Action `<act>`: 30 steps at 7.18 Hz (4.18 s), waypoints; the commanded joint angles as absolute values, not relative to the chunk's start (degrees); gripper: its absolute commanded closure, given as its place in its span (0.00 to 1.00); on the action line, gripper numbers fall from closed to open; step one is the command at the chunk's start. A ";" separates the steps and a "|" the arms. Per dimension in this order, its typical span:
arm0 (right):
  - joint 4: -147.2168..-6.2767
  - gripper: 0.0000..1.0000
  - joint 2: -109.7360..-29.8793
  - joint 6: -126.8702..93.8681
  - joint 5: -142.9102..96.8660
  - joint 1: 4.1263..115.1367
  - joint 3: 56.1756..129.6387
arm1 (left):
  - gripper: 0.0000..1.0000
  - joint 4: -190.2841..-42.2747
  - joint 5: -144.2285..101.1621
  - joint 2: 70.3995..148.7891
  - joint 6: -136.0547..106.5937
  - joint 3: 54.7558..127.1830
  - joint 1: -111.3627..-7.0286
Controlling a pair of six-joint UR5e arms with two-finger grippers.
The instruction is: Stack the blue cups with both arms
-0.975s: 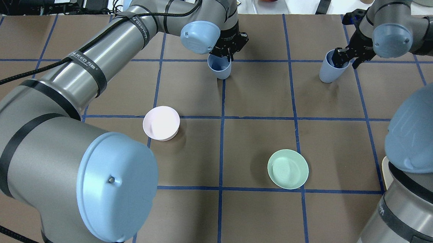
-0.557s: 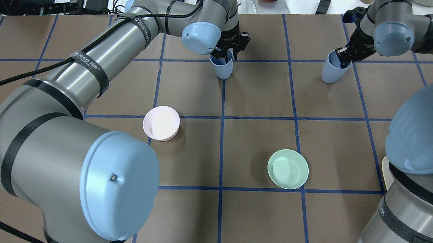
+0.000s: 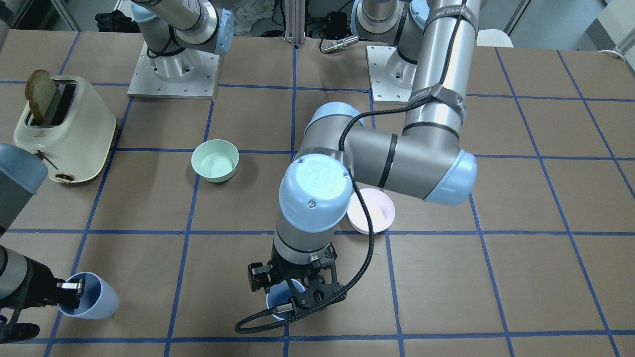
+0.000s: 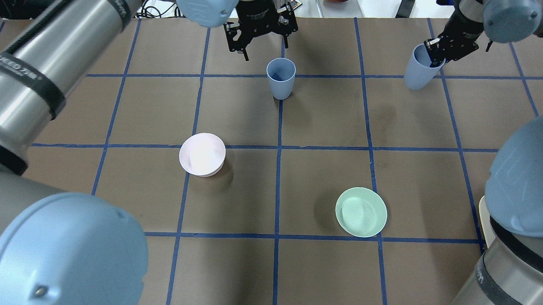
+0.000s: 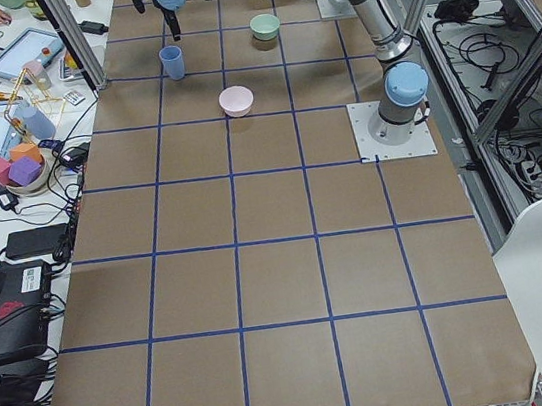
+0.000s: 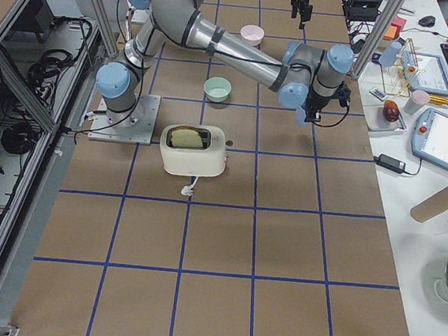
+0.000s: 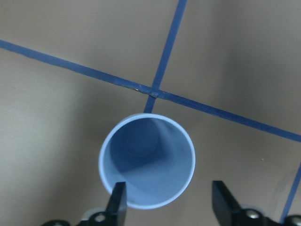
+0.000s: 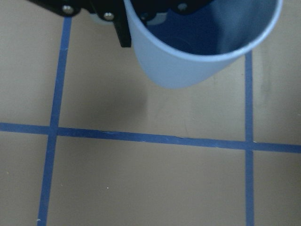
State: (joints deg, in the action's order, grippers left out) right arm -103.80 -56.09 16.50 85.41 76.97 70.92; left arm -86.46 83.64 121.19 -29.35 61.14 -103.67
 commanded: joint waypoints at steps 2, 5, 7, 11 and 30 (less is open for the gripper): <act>-99.05 1.00 -59.41 -1.34 82.79 87.14 67.76 | 0.00 -117.76 83.40 106.13 -18.86 61.96 -97.74; -100.98 1.00 -59.77 -15.17 88.21 98.84 67.07 | 0.06 -121.24 86.37 96.45 -18.54 74.64 -96.86; -101.07 1.00 -59.50 -21.17 88.50 102.20 66.01 | 0.06 -105.90 88.06 92.39 -17.67 82.41 -96.77; -105.21 1.00 -54.94 -24.42 87.63 103.09 63.20 | 0.00 -87.19 90.17 91.23 -11.70 87.19 -96.15; -98.76 0.00 -56.49 -25.32 89.65 101.97 60.82 | 0.00 -87.71 90.44 90.97 -3.96 87.19 -94.57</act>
